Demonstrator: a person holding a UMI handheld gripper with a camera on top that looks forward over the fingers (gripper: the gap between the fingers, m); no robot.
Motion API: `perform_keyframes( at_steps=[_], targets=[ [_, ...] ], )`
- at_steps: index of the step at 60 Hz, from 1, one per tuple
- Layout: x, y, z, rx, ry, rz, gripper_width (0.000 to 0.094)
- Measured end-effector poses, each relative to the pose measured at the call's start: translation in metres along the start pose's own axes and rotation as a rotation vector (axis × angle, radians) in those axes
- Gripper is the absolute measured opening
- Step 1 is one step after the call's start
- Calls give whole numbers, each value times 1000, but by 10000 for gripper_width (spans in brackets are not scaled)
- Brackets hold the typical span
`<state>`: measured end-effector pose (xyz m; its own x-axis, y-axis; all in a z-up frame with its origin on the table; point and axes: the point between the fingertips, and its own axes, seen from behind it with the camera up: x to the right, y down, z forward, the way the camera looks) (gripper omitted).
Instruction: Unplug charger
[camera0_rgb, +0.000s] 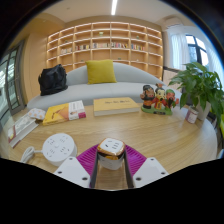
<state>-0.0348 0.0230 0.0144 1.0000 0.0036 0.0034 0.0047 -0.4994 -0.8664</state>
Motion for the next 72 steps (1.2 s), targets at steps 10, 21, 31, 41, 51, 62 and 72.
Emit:
perform_keyframes(
  at_steps=[10,21,31,41,51,62,72],
  targets=[
    [27,3,-15,-21,49,-4,748],
    [52,1,-55,-22,79,-37,855],
    [56,-8,-116,4,64,-74,859],
    [48,-12,-185,23,39,-74,855],
    [37,-12,-244,39,14,-68,855],
    [28,-12,-282,58,-19,-69,854],
    [34,-14,-293,64,3,-79,855]
  ],
)
